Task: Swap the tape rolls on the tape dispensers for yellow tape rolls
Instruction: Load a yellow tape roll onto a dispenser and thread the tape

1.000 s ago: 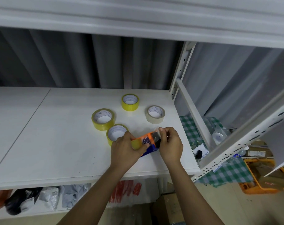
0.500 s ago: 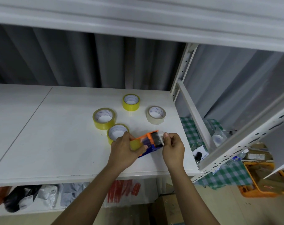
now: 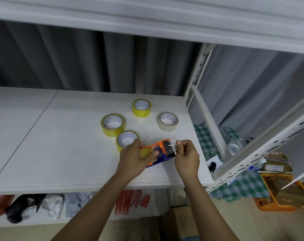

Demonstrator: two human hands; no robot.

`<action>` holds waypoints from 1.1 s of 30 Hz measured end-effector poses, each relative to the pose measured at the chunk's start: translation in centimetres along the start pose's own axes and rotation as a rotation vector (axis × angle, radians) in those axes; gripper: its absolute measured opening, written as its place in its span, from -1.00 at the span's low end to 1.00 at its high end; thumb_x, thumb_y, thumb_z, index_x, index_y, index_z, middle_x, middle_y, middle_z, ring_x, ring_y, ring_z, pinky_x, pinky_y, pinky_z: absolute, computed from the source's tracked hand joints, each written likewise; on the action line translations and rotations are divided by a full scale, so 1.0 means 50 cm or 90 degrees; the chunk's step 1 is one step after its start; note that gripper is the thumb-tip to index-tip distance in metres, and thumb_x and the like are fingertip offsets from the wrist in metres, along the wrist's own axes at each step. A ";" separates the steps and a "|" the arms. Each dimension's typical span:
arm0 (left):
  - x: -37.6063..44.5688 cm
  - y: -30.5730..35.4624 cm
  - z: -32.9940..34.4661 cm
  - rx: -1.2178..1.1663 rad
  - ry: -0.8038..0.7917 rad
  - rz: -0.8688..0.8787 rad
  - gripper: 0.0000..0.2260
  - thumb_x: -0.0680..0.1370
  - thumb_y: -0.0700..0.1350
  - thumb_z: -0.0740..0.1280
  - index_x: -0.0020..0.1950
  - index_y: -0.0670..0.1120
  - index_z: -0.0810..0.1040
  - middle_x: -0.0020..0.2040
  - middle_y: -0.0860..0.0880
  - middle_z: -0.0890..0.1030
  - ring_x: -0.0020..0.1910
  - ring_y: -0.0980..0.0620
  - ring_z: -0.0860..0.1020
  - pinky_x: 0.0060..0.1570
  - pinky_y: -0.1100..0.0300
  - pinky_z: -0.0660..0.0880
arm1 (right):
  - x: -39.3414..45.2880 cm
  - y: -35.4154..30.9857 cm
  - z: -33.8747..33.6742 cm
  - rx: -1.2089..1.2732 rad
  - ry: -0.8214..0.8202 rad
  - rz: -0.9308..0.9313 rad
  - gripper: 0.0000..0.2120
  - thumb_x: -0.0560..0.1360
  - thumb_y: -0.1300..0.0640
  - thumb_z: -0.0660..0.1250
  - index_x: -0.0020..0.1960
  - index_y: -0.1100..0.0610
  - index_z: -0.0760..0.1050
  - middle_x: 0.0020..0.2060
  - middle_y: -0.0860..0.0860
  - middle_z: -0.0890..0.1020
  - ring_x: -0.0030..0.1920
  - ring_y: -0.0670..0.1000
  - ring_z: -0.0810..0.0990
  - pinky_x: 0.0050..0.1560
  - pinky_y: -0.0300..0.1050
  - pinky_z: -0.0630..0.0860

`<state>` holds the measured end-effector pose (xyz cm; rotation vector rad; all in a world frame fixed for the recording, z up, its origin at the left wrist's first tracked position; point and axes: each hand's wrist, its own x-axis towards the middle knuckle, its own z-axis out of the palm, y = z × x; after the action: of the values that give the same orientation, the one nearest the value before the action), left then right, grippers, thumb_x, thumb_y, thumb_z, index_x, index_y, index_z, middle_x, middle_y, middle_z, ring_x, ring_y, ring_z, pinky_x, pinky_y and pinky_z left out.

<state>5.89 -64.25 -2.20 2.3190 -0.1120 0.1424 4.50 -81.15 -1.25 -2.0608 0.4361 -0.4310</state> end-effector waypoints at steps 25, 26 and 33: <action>-0.004 0.024 -0.017 0.146 -0.108 0.099 -0.37 0.22 0.51 0.24 0.12 0.16 0.34 0.04 0.13 0.42 -0.01 0.10 0.44 -0.28 0.23 0.33 | 0.013 -0.016 -0.024 0.368 -0.149 0.219 -0.85 0.57 0.09 0.26 -0.13 0.15 0.47 -0.21 0.15 0.64 -0.26 0.04 0.61 -0.16 -0.10 0.63; -0.006 0.020 -0.016 0.154 -0.082 0.111 -0.40 0.22 0.51 0.24 0.08 0.14 0.36 0.02 0.13 0.43 -0.04 0.11 0.46 -0.33 0.25 0.32 | 0.012 -0.011 -0.026 0.375 -0.156 0.258 -0.87 0.54 0.07 0.31 -0.09 0.13 0.47 -0.18 0.12 0.63 -0.29 0.02 0.61 -0.24 -0.14 0.62; -0.015 0.008 -0.014 0.128 -0.026 0.149 -0.44 0.22 0.47 0.26 0.01 0.11 0.41 -0.03 0.16 0.45 -0.12 0.12 0.47 -0.38 0.24 0.33 | 0.004 0.027 -0.036 0.451 -0.142 0.474 -0.90 0.54 0.21 0.24 0.03 0.17 0.50 -0.22 0.05 0.56 -0.38 -0.02 0.46 -0.48 -0.26 0.40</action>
<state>5.05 -64.01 -1.54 2.5031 -0.4075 0.2335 3.65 -83.24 -1.54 -1.1320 0.7430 0.0989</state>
